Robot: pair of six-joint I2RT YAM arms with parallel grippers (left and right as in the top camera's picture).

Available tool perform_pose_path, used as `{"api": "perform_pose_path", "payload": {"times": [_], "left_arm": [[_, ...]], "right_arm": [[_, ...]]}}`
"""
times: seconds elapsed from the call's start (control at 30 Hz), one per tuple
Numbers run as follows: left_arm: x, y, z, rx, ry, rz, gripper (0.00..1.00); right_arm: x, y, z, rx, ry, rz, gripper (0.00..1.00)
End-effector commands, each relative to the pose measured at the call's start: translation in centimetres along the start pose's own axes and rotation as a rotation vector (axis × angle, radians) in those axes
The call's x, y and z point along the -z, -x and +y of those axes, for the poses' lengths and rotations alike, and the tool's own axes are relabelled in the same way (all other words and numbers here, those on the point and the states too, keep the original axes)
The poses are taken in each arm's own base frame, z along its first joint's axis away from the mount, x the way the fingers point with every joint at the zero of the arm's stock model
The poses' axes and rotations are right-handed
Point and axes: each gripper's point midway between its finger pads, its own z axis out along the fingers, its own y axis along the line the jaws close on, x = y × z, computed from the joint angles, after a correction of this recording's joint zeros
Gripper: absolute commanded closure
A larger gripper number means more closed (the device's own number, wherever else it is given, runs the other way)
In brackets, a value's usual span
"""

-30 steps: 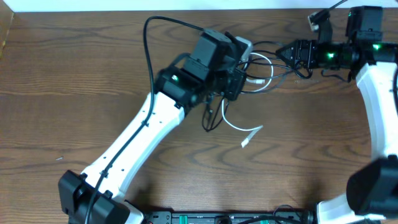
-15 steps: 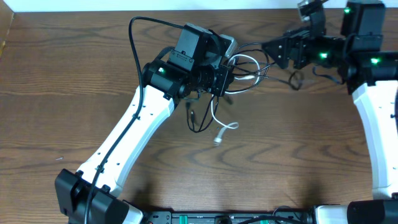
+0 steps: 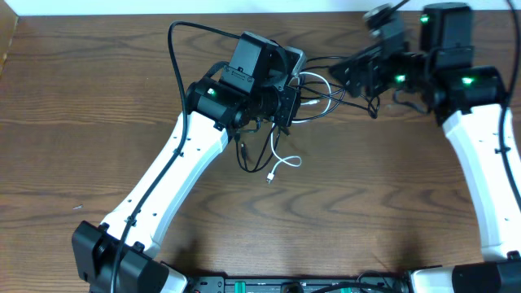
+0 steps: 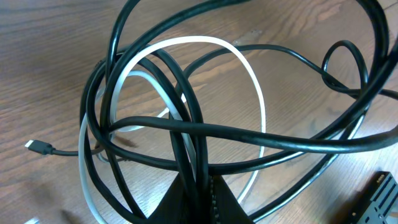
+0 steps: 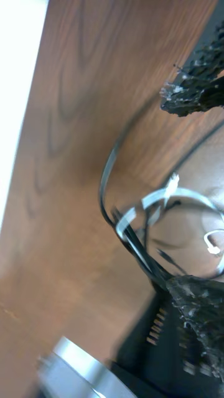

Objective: Untangle cables

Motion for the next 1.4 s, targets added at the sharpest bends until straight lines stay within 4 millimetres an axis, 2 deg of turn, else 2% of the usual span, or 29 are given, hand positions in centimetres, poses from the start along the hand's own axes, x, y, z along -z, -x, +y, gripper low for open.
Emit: {"api": "perform_pose_path", "payload": {"times": [0.0,0.33,0.43,0.53,0.6,0.63,0.67,0.8,0.9,0.97,1.1,1.13,1.23,1.37], "left_arm": [[0.0,0.4,0.7,0.013,0.033,-0.009,0.92],[0.0,0.2,0.8,0.015,0.037,-0.005,0.92],[0.0,0.3,0.8,0.034,0.036,-0.009,0.92],[0.3,0.4,0.4,0.037,0.019,-0.013,0.92],[0.7,0.5,-0.1,0.035,-0.008,-0.02,0.92],[1.3,0.7,-0.2,0.035,-0.016,-0.033,0.92],[1.9,1.0,-0.2,0.036,-0.02,-0.047,0.92],[5.0,2.2,0.4,0.069,-0.011,-0.125,0.92],[8.0,3.2,0.5,0.07,-0.025,-0.203,0.92],[9.9,3.8,0.7,0.079,-0.026,-0.253,0.92],[13.3,4.4,2.0,0.112,0.015,-0.338,0.92],[14.0,4.5,2.6,0.122,0.031,-0.355,0.92],[16.7,4.5,6.2,0.211,0.16,-0.422,0.92],[20.4,3.8,11.1,0.299,0.353,-0.493,0.93]], "right_arm": [[-1.7,-0.9,2.8,0.18,0.102,0.045,0.22],[-3.8,-4.4,4.5,0.289,0.179,0.176,0.27],[-5.1,-5.7,4.2,0.266,0.195,0.226,0.36],[-6.6,-6.7,3.3,0.241,0.194,0.262,0.59],[-7.5,-6.9,2.1,0.193,0.159,0.276,0.82],[-8.0,-6.9,0.6,0.125,0.099,0.279,0.93],[-8.2,-6.7,-0.5,0.073,0.055,0.275,0.99],[-8.0,-6.4,-5.1,-0.11,-0.114,0.255,0.99],[-7.4,-7.3,-8.5,-0.246,-0.242,0.262,0.99],[-7.2,-8.3,-10.1,-0.315,-0.292,0.277,0.99],[-7.0,-10.1,-11.7,-0.404,-0.33,0.306,0.99],[-6.9,-10.5,-12.0,-0.424,-0.346,0.312,0.99],[-5.6,-11.9,-14.2,-0.494,-0.467,0.334,0.99],[-2.9,-13.9,-17.2,-0.57,-0.646,0.369,0.99]]}}
